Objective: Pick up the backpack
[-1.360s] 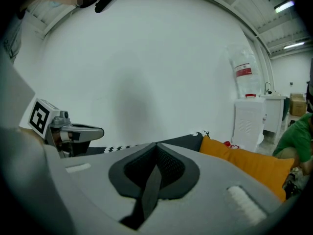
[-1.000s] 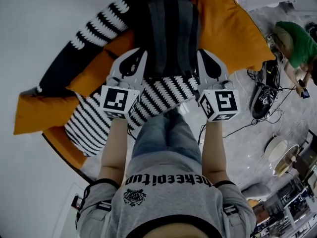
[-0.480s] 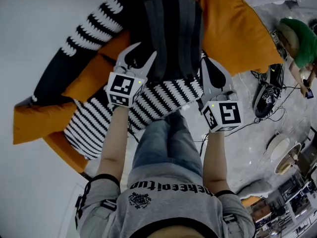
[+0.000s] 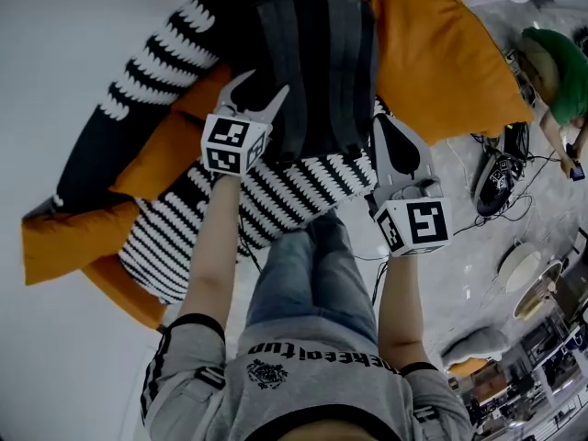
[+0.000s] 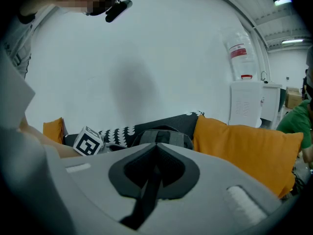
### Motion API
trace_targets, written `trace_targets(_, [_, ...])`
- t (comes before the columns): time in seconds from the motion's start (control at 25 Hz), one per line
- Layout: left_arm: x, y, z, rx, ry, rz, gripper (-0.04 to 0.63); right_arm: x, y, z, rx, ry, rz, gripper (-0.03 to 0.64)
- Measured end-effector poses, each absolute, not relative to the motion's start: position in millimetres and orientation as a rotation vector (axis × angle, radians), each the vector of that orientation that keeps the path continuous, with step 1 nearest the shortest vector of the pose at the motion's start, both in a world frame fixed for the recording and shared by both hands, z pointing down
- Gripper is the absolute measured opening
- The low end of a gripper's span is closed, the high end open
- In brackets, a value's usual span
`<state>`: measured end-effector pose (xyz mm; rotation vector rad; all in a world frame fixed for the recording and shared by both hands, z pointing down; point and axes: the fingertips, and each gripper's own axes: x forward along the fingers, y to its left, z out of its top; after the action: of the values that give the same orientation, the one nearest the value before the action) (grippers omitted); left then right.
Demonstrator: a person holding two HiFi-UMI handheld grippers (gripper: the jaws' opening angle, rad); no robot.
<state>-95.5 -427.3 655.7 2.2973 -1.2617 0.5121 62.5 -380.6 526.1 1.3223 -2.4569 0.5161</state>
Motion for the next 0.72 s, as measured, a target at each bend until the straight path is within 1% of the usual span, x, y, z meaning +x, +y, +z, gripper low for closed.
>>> trace_targets(0.24, [-84.8, -447.5, 681.6, 2.296, -1.216, 0.569, 0.262, 64.8, -385.9, 536.1, 1.326, -2.441, 0.539, 0.003])
trace_targets(0.44, [-82.9, -464.0, 696.5, 2.279, -1.214, 0.547, 0.268, 62.9, -385.1, 546.3, 1.31, -2.431, 0.547, 0.003])
trace_targets(0.72, [-69.8, -481.5, 698.4, 2.304, -1.199, 0.548, 0.271, 61.7, -384.0, 552.8, 1.292, -2.421, 0.545, 0.003])
